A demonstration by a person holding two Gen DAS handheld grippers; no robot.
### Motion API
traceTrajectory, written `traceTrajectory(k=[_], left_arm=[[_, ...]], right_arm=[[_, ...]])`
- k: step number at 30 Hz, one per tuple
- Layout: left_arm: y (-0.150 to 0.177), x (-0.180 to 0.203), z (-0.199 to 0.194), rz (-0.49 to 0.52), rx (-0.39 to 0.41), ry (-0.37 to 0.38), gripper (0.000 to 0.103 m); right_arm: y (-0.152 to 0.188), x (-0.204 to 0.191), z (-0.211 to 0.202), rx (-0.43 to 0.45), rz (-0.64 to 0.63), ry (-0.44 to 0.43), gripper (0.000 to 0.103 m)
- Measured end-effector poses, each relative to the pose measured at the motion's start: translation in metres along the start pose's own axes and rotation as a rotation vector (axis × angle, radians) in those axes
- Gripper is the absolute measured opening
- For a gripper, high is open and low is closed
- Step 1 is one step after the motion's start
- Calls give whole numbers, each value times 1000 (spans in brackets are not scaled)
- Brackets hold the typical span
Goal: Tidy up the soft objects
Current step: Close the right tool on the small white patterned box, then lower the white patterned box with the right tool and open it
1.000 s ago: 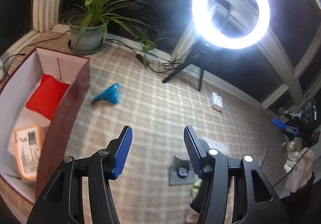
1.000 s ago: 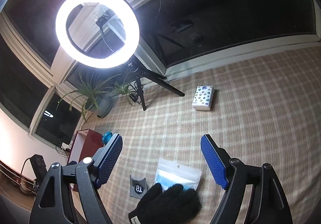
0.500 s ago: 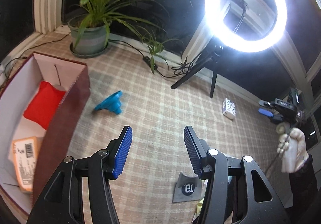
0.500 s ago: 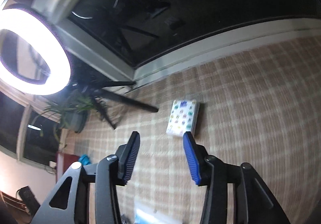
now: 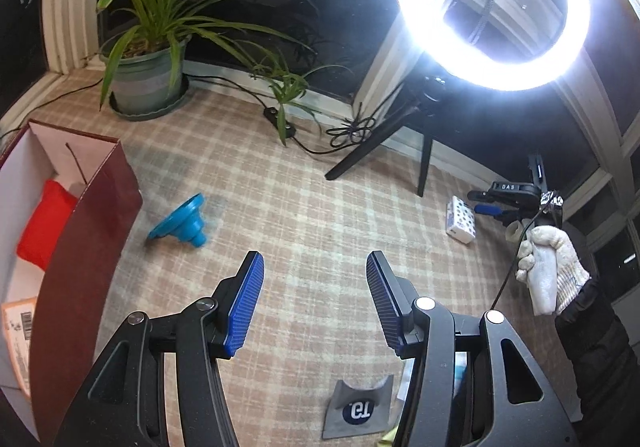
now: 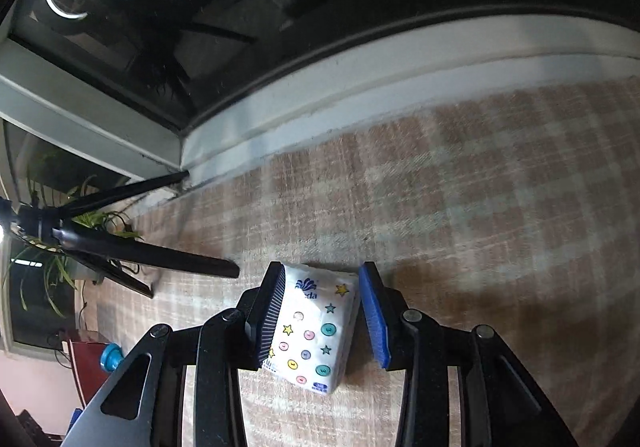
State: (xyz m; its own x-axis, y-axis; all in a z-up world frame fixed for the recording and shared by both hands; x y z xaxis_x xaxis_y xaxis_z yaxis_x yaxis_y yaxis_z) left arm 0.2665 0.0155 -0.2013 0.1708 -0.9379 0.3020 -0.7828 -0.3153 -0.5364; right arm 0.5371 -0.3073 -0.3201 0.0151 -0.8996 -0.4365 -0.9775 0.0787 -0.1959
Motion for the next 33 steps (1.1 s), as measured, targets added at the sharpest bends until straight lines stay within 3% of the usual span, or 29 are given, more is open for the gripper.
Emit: traceTrajectory(k=[8,18,26,30,33], left_arm=[[9,-21,6,-48,-16,-12,52],[33,-50,5,-90,-34,-29,52],[21,-73,0,-25,-19,-122,52],[6,-76,11,34,-25,-161,52],[-3,-74,22,79,-49,-191,52]], right_arm=[[29,-21,18,-70,-5,-78,35],[91,-85,33,-118,-177,-94,35],[122,-143,48,-120,-411,-49,34],[124,-161,45,-110,-445,-91,35],[122,-165,39,-90,-463,-74,42]])
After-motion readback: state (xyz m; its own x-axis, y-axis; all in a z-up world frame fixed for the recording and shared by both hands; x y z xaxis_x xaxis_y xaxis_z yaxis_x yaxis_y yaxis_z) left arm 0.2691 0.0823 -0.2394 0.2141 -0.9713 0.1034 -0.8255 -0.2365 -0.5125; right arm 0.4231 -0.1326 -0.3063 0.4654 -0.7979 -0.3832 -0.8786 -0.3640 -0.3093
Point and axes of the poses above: each gripper's, at about its wrist camera, not at the fingertips, and z roughly the way its jaws point, x to its right, y to its underside, the point moved 9 cm from there along z, roughly the way its jaws point, and after that the axes turned 4 degrees about -x, right-handed, at the moved point
